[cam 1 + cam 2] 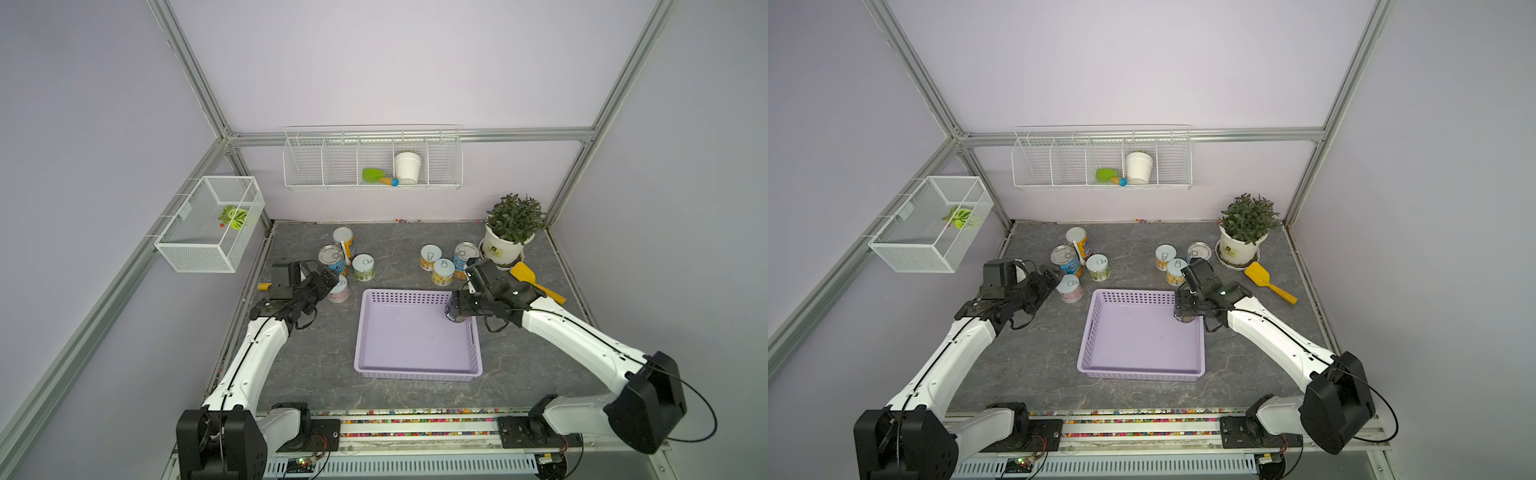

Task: Put the canned food in the basket
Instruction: Place the canned food in the basket.

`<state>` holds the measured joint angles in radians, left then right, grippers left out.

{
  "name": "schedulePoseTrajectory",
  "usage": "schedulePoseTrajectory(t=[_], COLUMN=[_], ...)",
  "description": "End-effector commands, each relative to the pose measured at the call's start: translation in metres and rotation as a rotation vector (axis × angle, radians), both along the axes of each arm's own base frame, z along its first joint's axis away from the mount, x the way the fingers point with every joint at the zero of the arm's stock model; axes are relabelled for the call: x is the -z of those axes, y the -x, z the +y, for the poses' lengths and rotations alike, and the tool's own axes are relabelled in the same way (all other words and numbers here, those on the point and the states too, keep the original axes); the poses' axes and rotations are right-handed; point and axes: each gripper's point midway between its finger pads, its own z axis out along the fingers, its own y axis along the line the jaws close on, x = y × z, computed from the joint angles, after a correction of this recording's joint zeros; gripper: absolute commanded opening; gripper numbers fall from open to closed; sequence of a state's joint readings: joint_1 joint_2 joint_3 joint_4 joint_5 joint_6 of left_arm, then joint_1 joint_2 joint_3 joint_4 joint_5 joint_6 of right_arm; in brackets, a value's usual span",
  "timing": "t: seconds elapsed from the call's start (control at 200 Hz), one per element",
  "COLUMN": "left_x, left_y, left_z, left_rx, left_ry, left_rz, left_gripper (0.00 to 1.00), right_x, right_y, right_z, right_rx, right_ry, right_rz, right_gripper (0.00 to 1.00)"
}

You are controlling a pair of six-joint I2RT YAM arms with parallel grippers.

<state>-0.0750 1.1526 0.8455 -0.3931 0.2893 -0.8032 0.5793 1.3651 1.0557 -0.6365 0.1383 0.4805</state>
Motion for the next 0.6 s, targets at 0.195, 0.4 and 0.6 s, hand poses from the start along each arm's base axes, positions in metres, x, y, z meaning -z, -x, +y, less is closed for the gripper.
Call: schedulePoseTrajectory(t=[0.195,0.4,0.6], left_x=[-0.01,-0.011,-0.011], left_y=[-0.002,-0.002,-0.001], left_z=[-0.004,-0.004,-0.004], left_rx=[0.022,0.022,0.021], left_ry=[0.006,0.004,0.003], left_rz=[-0.025,-0.027,-0.023], left_gripper=[0.98,0.98,0.98], right_x=[-0.005,0.004,0.015], right_y=[-0.036,-0.039,-0.044], right_z=[0.017,0.019,0.022], right_rx=[-0.014,-0.019,-0.022], right_ry=[0.023,0.065,0.116], right_rz=[-0.089,-0.078,-0.065], right_gripper=[0.33,0.36,0.39])
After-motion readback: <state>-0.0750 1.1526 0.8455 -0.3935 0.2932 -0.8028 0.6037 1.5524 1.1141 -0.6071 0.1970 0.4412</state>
